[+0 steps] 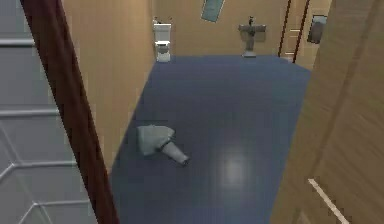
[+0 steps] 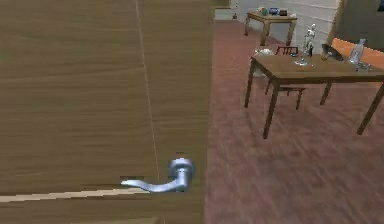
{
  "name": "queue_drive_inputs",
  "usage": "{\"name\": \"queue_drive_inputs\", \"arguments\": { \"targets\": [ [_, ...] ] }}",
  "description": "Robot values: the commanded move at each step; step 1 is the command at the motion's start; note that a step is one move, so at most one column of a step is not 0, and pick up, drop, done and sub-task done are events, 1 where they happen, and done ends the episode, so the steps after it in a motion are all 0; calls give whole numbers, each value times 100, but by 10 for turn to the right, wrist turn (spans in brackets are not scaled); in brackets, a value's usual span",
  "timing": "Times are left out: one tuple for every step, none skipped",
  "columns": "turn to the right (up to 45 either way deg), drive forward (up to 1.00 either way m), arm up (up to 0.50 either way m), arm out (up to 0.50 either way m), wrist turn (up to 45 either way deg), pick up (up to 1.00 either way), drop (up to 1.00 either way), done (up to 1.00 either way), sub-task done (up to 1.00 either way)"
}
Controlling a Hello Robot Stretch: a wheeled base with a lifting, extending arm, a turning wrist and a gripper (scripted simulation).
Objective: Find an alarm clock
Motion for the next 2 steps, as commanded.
{"name": "queue_drive_inputs", "arguments": {
  "targets": [
    [0,95,0,0,0,0,0,0,0],
    [240,0,0,0,0,0,0,0,0]
  ]
}}
